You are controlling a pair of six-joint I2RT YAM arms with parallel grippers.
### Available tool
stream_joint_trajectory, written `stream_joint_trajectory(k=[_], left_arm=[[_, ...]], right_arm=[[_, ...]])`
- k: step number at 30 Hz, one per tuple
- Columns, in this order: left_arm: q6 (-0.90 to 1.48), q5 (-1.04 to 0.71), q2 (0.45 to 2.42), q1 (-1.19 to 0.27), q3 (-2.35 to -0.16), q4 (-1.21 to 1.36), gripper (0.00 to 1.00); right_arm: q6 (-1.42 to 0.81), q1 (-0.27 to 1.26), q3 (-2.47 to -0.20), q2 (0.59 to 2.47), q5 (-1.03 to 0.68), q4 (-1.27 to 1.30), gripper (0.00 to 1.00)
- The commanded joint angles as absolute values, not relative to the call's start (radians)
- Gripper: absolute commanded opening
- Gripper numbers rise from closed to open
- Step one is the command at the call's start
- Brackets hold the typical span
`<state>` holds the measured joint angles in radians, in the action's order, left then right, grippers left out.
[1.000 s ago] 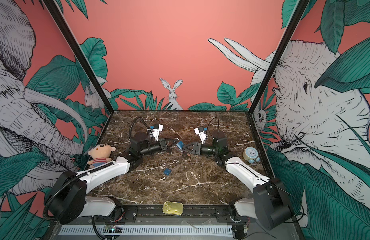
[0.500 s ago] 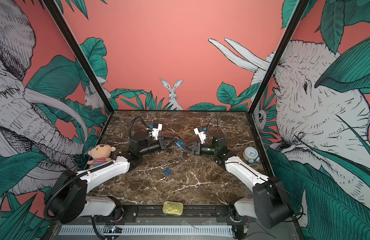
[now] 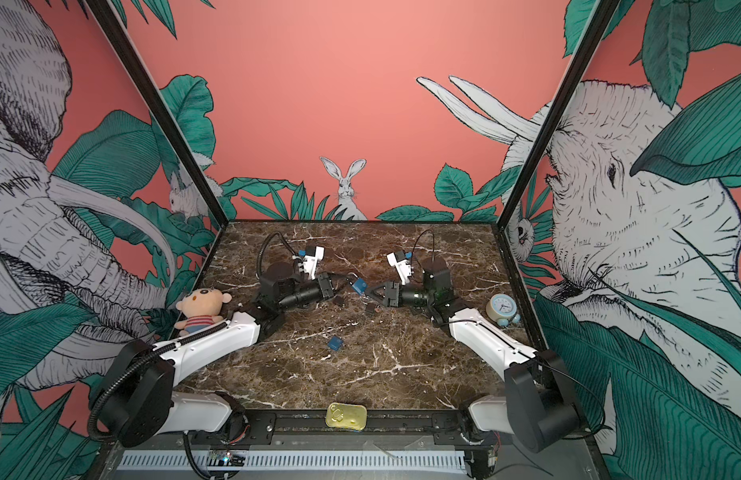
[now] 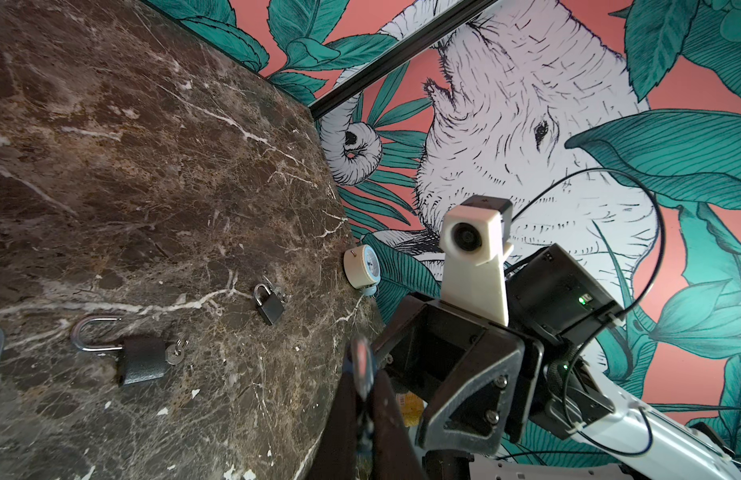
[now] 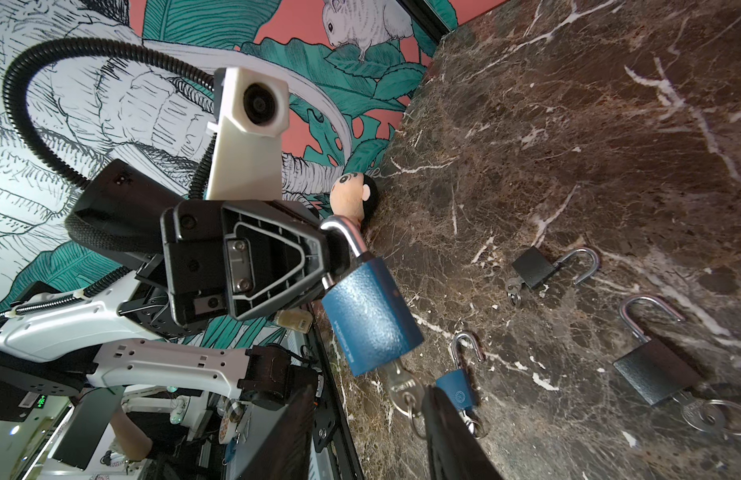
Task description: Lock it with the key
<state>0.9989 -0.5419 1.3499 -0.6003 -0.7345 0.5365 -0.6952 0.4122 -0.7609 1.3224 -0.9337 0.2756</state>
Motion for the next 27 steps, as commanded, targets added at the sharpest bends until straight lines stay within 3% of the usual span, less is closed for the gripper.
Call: stream_joint_trajectory(k=[1,14,20,27], left_arm=[[1.01,-0.568,1.324,-0.601,-0.773,0.605,0.0],[0.999,-0.568,1.319,-0.601,-0.777,0.591,0.0],[0.994,-0.543,1.318,-0.602,-0.776,0.586,0.0],[0.989,-0.477,1.311,-0.601,-0.768,0.595,0.0]], right_arm=[[-0.68,0.419,-0.791,1.338,-0.907,0.294,0.45],[-0.632,0.418,-0.824,1.358,-0.894,0.238,0.45],[-0.656,0.421,-0.824,1.368,-0.927,0.266,0.27],[-0.664,0.451,-0.809,1.367,-0.94,0.276,0.27]])
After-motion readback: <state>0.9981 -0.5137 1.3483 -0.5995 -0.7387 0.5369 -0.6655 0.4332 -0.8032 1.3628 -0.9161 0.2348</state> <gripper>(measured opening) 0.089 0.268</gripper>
